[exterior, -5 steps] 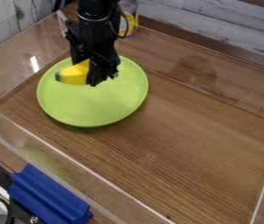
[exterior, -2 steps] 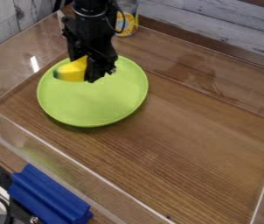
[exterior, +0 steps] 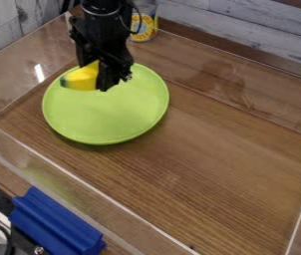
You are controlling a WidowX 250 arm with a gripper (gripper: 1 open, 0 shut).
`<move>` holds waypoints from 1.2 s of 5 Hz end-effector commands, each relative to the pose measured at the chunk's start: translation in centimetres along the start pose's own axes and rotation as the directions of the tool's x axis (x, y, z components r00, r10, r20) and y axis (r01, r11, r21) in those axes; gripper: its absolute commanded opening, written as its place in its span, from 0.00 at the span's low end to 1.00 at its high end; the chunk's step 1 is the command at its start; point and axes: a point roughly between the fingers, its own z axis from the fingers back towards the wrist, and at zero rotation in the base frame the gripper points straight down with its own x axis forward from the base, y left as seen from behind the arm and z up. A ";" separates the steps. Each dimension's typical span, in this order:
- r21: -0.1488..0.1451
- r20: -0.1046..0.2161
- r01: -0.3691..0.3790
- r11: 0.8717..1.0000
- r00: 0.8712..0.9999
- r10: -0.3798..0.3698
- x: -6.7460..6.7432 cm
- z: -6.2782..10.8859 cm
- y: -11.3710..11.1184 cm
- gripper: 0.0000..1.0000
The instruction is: Put the banana in the green plate
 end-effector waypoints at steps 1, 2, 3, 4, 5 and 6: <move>0.036 0.080 -0.033 0.999 0.996 0.030 0.9 2.2 1.3 0.00; 0.038 0.084 -0.041 0.998 0.996 0.038 1.1 2.2 1.5 0.00; 0.045 0.087 -0.049 0.998 0.995 0.045 1.3 2.0 1.7 0.00; 0.051 0.082 -0.047 0.998 0.996 0.043 1.1 1.6 1.6 1.00; 0.055 0.078 -0.042 0.998 0.996 0.038 0.8 1.4 1.3 1.00; 0.049 0.076 -0.039 0.998 0.996 0.035 0.7 1.1 1.1 1.00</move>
